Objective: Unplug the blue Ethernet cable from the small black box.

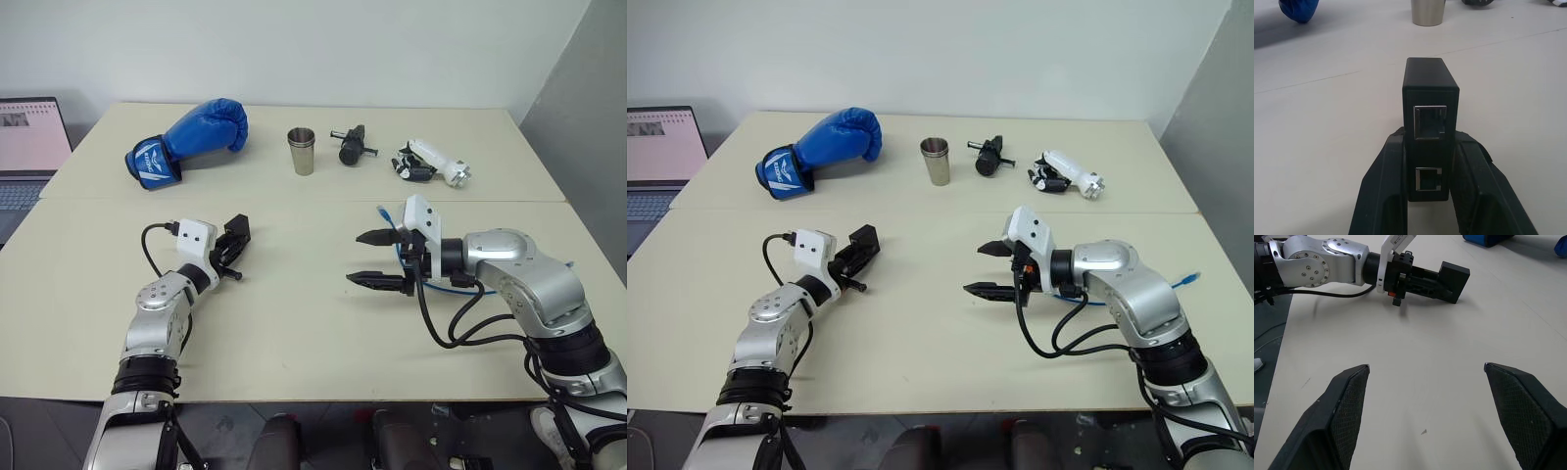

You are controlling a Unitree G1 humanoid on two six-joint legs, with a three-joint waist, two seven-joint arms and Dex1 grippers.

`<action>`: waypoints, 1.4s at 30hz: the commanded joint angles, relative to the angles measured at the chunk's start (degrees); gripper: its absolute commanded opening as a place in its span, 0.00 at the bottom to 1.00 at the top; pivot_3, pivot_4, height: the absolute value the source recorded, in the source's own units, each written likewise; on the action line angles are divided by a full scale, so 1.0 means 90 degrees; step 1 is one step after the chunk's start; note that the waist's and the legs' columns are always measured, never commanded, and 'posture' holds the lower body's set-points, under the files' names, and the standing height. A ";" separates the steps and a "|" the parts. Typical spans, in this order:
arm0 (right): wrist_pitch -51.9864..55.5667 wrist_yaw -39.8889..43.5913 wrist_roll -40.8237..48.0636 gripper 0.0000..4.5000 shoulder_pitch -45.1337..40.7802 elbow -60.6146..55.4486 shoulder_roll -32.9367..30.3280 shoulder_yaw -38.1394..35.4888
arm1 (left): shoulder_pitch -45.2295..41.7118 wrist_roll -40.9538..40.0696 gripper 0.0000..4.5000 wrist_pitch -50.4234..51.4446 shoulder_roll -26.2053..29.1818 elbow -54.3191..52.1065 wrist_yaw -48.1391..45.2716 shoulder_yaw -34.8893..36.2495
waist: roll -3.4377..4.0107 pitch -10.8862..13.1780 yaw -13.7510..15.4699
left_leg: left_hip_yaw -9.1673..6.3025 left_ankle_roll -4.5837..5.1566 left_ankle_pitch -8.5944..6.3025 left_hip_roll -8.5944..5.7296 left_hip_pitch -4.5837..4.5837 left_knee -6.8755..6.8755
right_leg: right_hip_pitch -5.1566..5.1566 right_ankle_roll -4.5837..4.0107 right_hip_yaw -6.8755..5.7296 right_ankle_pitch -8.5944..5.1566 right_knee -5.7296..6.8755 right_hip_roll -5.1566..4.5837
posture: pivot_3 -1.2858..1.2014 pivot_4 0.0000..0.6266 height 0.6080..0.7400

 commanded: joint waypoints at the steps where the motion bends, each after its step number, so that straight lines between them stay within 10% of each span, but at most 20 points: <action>1: -0.0017 -0.0002 0.0113 0.88 -0.0084 -0.0265 -0.0058 -0.0185 | 0.0027 -0.0024 0.47 0.0095 0.0017 0.0109 0.0015 0.0142 | -0.0001 0.0000 -0.0002 | -0.0001 0.0000 0.0000 0.0001 -0.0001 0.0000 | -0.0001 0.0000 -0.0002 0.0000 0.0000 0.0001 | 0.52 0.24 1.00; 10: -0.0109 0.0002 0.0015 0.88 -0.0108 -0.0227 -0.0041 -0.0092 | 0.0009 -0.0052 0.90 0.0164 0.0014 0.0013 -0.0141 0.0155 | 0.0000 0.0000 -0.0003 | -0.0002 0.0000 0.0000 0.0002 0.0000 0.0000 | 0.0001 0.0000 -0.0001 0.0000 0.0000 0.0002 | 0.52 0.24 1.00; 24: 0.0049 -0.0022 0.0132 0.88 0.0072 -0.0467 -0.0167 -0.0244 | 0.0959 -0.0276 0.90 0.0985 0.0484 -0.2036 -0.0148 0.0411 | -0.0001 0.0000 -0.0004 | -0.0002 0.0000 0.0000 0.0005 -0.0002 -0.0002 | -0.0001 0.0000 0.0002 0.0000 -0.0003 0.0000 | 0.52 0.24 1.00; 42: 0.0963 0.0168 0.1512 0.88 0.0895 -0.0971 -0.1545 -0.2177 | 0.1478 -0.1732 0.90 0.3084 0.3054 -0.4021 -0.2364 0.1124 | 0.0000 0.0002 0.0001 | 0.0004 0.0000 0.0000 0.0006 -0.0003 -0.0009 | -0.0002 -0.0001 0.0002 -0.0002 -0.0008 0.0002 | 0.52 0.24 1.00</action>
